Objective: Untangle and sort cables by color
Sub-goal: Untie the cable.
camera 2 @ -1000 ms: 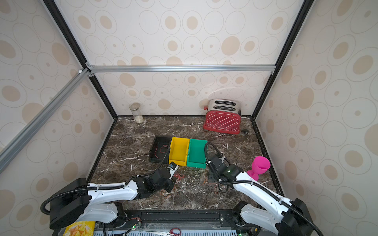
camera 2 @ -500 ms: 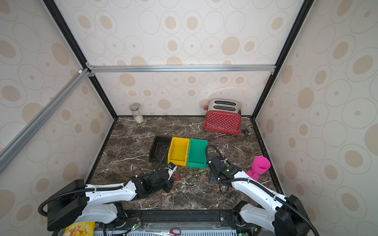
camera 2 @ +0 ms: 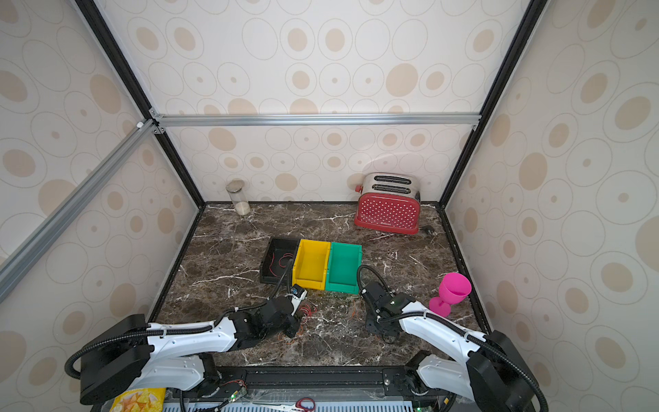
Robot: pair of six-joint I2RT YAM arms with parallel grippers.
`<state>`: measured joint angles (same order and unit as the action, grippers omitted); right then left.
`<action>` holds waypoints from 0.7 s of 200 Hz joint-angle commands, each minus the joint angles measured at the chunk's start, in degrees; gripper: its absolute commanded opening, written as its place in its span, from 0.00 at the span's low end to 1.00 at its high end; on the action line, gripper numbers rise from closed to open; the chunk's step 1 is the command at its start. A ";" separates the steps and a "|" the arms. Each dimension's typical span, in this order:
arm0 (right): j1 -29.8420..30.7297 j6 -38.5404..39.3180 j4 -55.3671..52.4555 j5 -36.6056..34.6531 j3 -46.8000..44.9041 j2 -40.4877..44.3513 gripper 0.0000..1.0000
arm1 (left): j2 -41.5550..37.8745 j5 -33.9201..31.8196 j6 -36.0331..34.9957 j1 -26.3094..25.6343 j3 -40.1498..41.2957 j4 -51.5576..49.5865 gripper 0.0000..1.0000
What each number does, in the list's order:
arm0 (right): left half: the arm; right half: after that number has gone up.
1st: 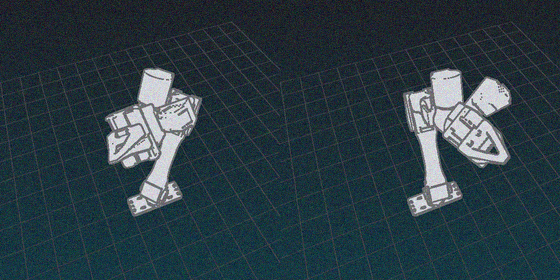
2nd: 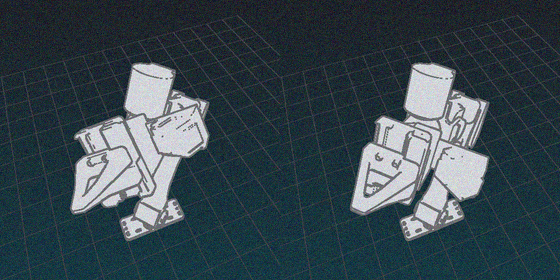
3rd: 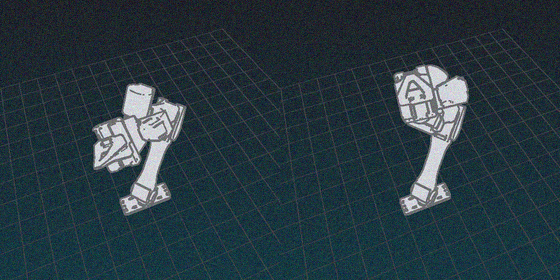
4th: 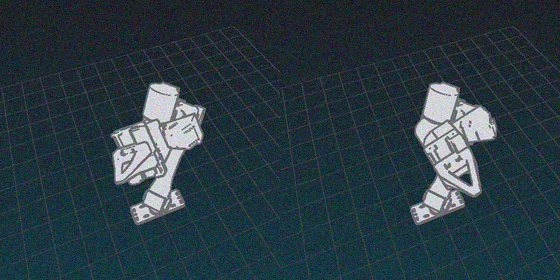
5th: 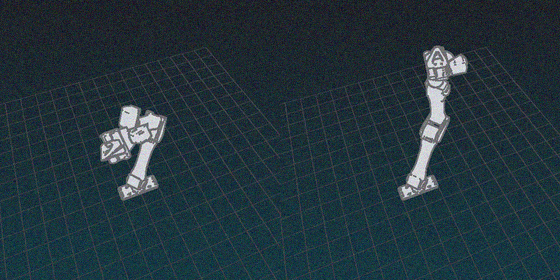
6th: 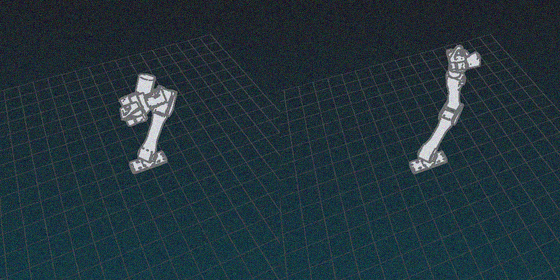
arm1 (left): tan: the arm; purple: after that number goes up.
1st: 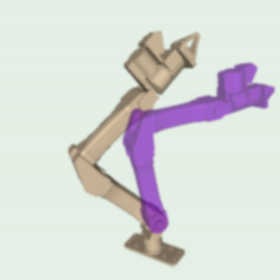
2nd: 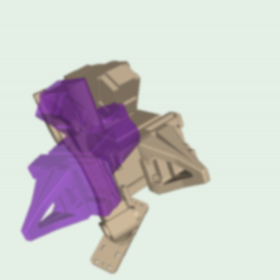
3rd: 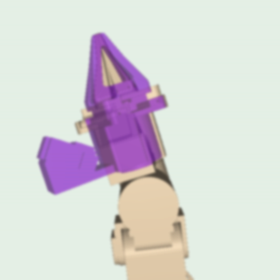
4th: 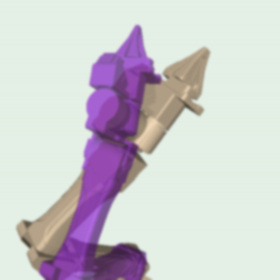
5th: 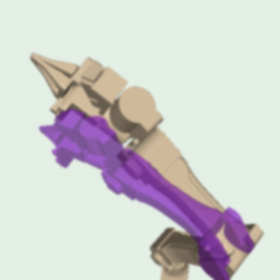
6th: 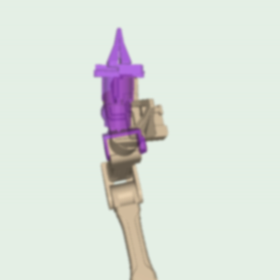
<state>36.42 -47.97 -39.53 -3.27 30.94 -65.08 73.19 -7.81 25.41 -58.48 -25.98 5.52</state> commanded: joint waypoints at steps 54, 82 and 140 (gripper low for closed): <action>0.47 8.77 -3.76 -0.80 13.57 12.14 0.00 | -0.35 -0.81 2.19 0.92 0.56 0.73 0.16; 0.51 13.56 -6.11 -1.58 22.80 11.80 0.00 | -0.08 -0.14 2.19 1.61 0.75 1.36 0.16; 0.49 21.91 -2.66 0.61 40.03 4.82 0.00 | -0.29 -0.02 2.72 2.07 1.36 2.10 0.16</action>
<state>36.69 -31.33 -42.89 -3.20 65.21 -57.45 73.23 -7.60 26.92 -56.99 -25.08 6.81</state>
